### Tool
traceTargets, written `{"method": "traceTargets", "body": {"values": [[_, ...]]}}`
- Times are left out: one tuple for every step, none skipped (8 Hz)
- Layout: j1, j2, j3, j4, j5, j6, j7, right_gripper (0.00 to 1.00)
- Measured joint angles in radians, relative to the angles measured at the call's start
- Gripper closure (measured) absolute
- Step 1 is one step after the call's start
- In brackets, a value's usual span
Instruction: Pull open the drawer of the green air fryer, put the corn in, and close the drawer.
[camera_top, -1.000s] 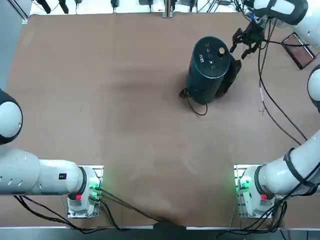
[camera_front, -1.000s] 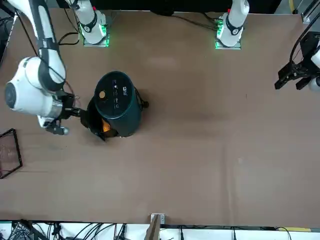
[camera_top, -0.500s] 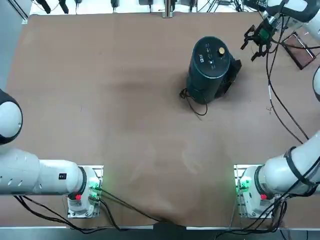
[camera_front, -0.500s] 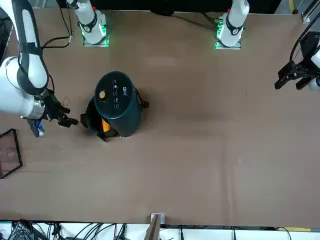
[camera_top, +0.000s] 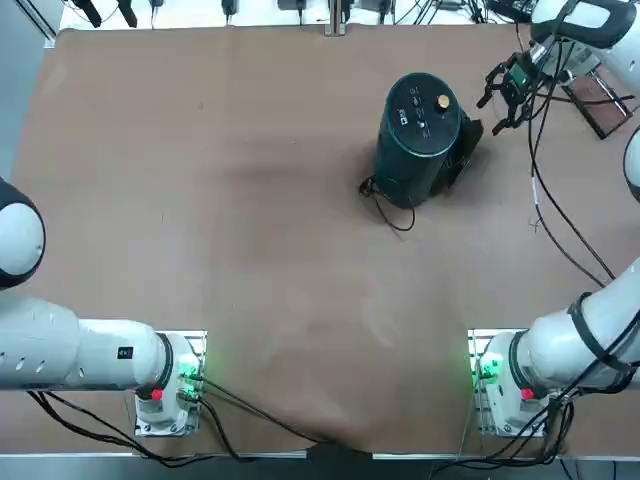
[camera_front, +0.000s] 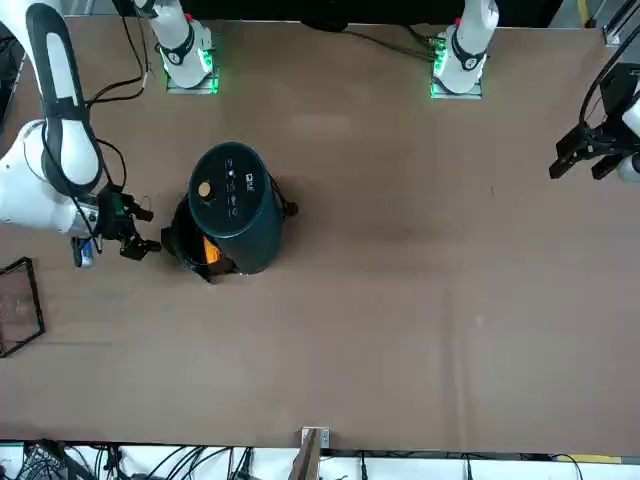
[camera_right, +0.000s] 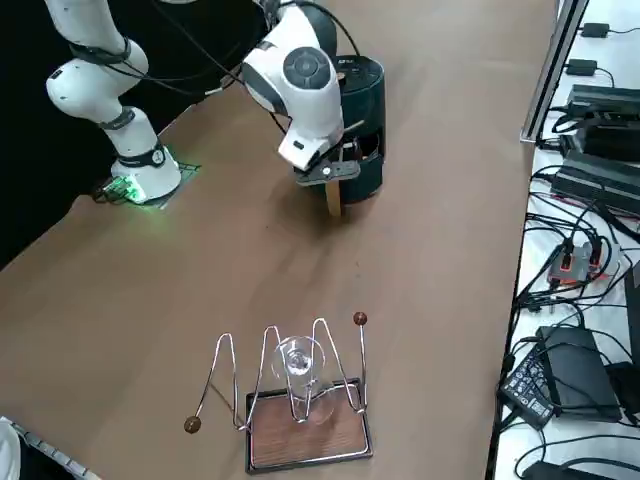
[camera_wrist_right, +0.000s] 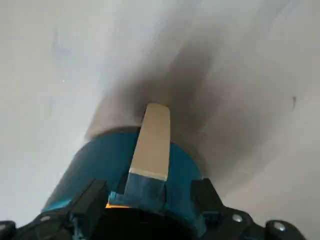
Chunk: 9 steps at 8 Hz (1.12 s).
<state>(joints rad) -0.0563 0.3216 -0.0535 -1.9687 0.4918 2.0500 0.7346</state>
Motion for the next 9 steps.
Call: {"method": "traceTargets", "body": {"values": [[-0.006,0.002,0.0,-0.017,0.028,0.023,0.006,0.0],[-0.011,0.006,0.0,-0.028,0.047,0.037,0.008,0.0],[-0.014,0.015,0.0,-0.033,0.063,0.048,0.01,0.0],[-0.014,0.026,0.0,-0.034,0.078,0.053,0.013,0.0],[-0.014,0.036,0.0,-0.035,0.095,0.057,0.015,0.0],[-0.014,0.043,0.0,-0.035,0.114,0.06,0.016,0.0],[-0.014,0.048,0.0,-0.035,0.124,0.063,0.016,0.0],[-0.014,0.053,0.0,-0.035,0.127,0.069,0.02,0.03],[-0.014,0.056,0.001,-0.035,0.128,0.079,0.027,0.03]]}}
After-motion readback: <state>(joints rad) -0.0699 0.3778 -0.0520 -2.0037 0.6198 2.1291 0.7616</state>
